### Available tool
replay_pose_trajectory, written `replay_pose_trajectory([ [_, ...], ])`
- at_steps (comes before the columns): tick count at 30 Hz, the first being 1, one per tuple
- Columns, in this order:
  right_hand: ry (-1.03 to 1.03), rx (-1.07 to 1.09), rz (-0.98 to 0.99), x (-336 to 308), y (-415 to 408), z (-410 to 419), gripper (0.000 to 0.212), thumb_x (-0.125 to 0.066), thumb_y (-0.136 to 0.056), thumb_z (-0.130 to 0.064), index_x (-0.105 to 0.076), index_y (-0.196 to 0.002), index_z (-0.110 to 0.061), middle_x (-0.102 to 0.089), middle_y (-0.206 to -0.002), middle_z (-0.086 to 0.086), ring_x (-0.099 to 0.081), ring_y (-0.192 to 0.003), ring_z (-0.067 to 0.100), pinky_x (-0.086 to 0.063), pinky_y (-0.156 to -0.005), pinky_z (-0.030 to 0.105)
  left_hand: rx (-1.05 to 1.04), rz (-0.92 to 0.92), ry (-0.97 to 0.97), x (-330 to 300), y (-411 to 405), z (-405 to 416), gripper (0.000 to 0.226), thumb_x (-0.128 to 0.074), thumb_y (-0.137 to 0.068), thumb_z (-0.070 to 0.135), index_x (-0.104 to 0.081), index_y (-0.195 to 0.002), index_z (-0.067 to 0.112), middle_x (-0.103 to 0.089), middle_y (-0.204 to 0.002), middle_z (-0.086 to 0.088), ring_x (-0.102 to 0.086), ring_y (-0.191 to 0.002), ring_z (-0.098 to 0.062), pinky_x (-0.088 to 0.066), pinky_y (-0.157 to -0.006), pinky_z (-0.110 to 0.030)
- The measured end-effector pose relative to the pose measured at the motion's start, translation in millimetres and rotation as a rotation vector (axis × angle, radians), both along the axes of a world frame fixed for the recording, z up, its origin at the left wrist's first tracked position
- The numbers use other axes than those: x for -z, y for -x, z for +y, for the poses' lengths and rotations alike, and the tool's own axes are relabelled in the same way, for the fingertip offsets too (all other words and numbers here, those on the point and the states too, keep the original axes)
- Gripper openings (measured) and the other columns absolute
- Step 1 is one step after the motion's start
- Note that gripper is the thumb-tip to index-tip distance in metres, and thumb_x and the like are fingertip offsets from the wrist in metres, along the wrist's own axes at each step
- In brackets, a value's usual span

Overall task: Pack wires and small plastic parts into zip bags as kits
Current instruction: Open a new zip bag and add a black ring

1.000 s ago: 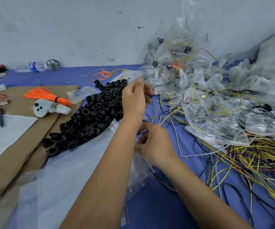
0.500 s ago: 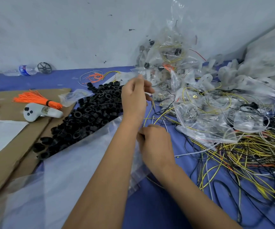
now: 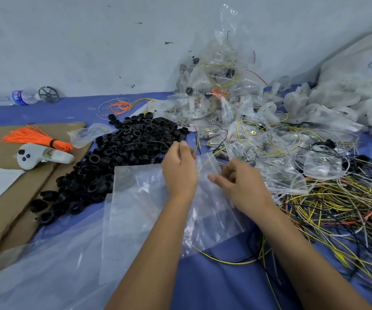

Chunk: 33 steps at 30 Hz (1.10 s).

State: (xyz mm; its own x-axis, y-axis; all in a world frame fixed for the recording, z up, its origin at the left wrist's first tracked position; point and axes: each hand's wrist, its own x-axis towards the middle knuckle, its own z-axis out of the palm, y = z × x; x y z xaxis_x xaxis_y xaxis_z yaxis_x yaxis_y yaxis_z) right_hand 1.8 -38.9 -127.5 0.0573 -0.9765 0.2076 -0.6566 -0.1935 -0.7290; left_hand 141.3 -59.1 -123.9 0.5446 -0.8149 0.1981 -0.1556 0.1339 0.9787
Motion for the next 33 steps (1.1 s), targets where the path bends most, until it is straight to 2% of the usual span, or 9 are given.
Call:
replay_pose_trajectory([
  [3, -0.088, -0.07, -0.071, 3, 5, 3, 0.031, -0.092, -0.07, -0.03, -0.064, -0.071, -0.018, -0.062, -0.059, -0.004, -0.049, -0.048, 0.003, -0.036, -0.046, 0.015, -0.005, -0.104, -0.071, 15, -2, 4, 0.035, -0.045, -0.105, 0.02, -0.06, -0.076, 0.008, -0.067, -0.075, -0.005, -0.061, -0.075, -0.028, -0.051, -0.08, -0.05],
  [7, -0.127, -0.137, -0.082, 1, 2, 7, 0.024, -0.083, -0.082, -0.018, -0.062, -0.072, -0.014, -0.07, -0.063, 0.007, -0.056, -0.053, 0.012, -0.043, -0.055, 0.028, -0.04, -0.141, -0.002, 4, -3, 3, 0.035, -0.046, -0.105, 0.02, -0.06, -0.078, 0.003, -0.066, -0.072, -0.008, -0.061, -0.074, -0.028, -0.048, -0.075, -0.044],
  [12, -0.212, -0.426, -0.17, 0, -34, 26, 0.005, -0.066, -0.089, -0.002, -0.066, -0.084, -0.001, -0.071, -0.079, 0.018, -0.056, -0.066, 0.013, -0.048, -0.063, 0.038, -0.061, -0.152, 0.128, -27, 1, -8, 0.033, -0.047, -0.102, 0.019, -0.061, -0.073, 0.012, -0.063, -0.063, 0.005, -0.057, -0.062, -0.007, -0.042, -0.064, -0.027],
  [17, 0.039, -0.17, -0.125, -4, -32, 22, 0.032, -0.071, -0.087, -0.011, -0.062, -0.061, -0.026, -0.054, -0.067, -0.003, -0.048, -0.06, 0.007, -0.036, -0.059, 0.019, -0.101, -0.192, 0.267, -33, 9, -7, 0.03, -0.044, -0.097, 0.022, -0.059, -0.072, 0.016, -0.062, -0.063, 0.008, -0.058, -0.063, -0.007, -0.043, -0.065, -0.025],
  [18, 0.068, -0.087, -0.117, -4, -26, 19, 0.03, -0.071, -0.089, -0.016, -0.065, -0.06, -0.021, -0.055, -0.063, -0.002, -0.05, -0.06, 0.011, -0.036, -0.058, 0.022, -0.111, -0.203, 0.283, -29, 9, -5, 0.029, -0.044, -0.096, 0.021, -0.058, -0.072, 0.014, -0.062, -0.065, 0.007, -0.059, -0.065, -0.011, -0.044, -0.066, -0.027],
  [20, 0.092, 0.034, -0.022, -1, -13, 12, 0.032, -0.068, -0.093, -0.025, -0.068, -0.065, -0.01, -0.058, -0.06, 0.006, -0.055, -0.063, 0.024, -0.041, -0.06, 0.035, -0.117, -0.23, 0.247, -16, 10, -3, 0.029, -0.043, -0.096, 0.021, -0.059, -0.074, 0.011, -0.062, -0.067, 0.004, -0.059, -0.067, -0.018, -0.044, -0.066, -0.033],
  [23, 0.104, 0.106, 0.169, 3, 1, 8, 0.035, -0.068, -0.093, -0.03, -0.065, -0.065, -0.009, -0.058, -0.062, 0.006, -0.056, -0.062, 0.029, -0.047, -0.059, 0.037, -0.094, -0.256, 0.086, 7, 8, 1, 0.033, -0.043, -0.101, 0.022, -0.06, -0.077, 0.007, -0.065, -0.07, -0.004, -0.059, -0.07, -0.024, -0.044, -0.068, -0.04],
  [27, 0.132, 0.044, 0.229, -2, 4, 11, 0.008, -0.07, -0.086, -0.014, -0.076, -0.081, -0.017, -0.063, -0.085, 0.005, -0.063, -0.075, 0.027, -0.055, -0.071, 0.039, -0.004, -0.381, -0.087, 26, -9, 4, 0.038, -0.045, -0.106, 0.024, -0.061, -0.082, 0.0, -0.067, -0.077, -0.013, -0.061, -0.078, -0.033, -0.047, -0.073, -0.047],
  [33, 0.232, -0.128, 0.281, -7, -4, 15, 0.028, -0.061, -0.078, 0.005, -0.074, -0.096, -0.014, -0.065, -0.092, 0.003, -0.054, -0.091, 0.025, -0.049, -0.082, 0.039, 0.055, -0.512, -0.119, 24, -34, 9, 0.042, -0.044, -0.106, 0.031, -0.058, -0.078, 0.004, -0.065, -0.073, -0.01, -0.059, -0.073, -0.029, -0.045, -0.068, -0.045],
])
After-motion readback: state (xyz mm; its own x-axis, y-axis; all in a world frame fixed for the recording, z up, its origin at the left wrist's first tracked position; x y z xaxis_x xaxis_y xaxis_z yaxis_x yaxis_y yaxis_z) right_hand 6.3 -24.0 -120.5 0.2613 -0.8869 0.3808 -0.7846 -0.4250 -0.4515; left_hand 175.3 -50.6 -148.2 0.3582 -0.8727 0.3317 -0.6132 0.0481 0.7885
